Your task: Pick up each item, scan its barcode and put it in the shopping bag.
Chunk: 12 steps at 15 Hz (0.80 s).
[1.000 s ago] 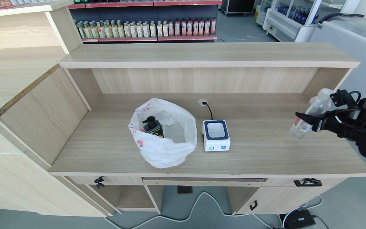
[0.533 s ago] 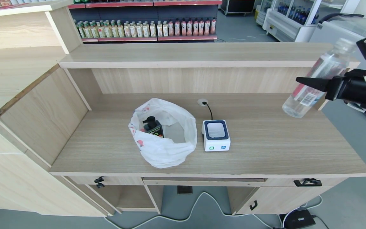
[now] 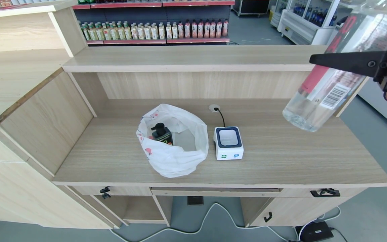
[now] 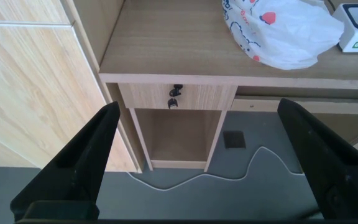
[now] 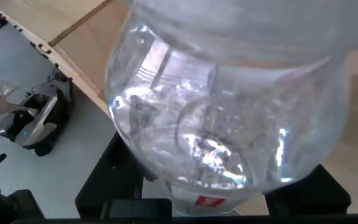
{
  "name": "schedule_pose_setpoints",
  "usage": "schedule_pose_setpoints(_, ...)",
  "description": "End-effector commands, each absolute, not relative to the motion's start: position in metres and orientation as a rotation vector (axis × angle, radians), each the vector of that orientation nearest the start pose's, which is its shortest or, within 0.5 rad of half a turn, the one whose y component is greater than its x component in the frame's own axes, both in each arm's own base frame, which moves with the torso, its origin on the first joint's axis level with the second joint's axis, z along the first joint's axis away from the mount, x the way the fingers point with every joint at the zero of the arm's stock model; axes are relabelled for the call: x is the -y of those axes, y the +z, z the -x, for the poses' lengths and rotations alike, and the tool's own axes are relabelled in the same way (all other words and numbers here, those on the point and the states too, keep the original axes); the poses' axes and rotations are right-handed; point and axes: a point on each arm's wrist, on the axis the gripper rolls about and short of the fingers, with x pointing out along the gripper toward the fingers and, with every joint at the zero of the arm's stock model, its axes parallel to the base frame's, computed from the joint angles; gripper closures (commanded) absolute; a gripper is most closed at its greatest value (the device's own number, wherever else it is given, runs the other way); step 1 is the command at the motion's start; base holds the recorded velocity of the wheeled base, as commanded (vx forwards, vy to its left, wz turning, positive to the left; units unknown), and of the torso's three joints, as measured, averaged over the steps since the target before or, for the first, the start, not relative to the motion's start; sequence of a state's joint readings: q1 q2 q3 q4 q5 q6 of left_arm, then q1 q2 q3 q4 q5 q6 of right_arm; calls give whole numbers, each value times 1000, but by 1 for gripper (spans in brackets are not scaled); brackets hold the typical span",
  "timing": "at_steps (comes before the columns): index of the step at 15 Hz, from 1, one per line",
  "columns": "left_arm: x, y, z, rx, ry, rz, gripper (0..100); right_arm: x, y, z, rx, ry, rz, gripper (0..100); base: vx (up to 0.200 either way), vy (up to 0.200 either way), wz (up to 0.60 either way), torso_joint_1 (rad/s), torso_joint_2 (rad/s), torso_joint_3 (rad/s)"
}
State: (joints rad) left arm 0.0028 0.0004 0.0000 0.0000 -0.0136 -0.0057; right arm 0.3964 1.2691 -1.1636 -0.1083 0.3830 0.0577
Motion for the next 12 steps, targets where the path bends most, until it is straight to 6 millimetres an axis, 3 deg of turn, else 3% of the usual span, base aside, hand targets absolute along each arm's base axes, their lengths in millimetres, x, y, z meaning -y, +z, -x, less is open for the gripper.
schedule_pose_setpoints(1,0,75,23,0,-11,6,0,-96,355,-131,2,831,-68,100,0,0,0,0,0,0)
schedule_pose_setpoints(7,0,75,23,0,-11,6,0,-109,337,-106,-69,851,-77,100,0,0,0,0,0,0)
schedule_pose_setpoints(12,0,75,23,0,-11,6,0,-112,344,-95,-60,907,-109,100,0,0,0,0,0,0)
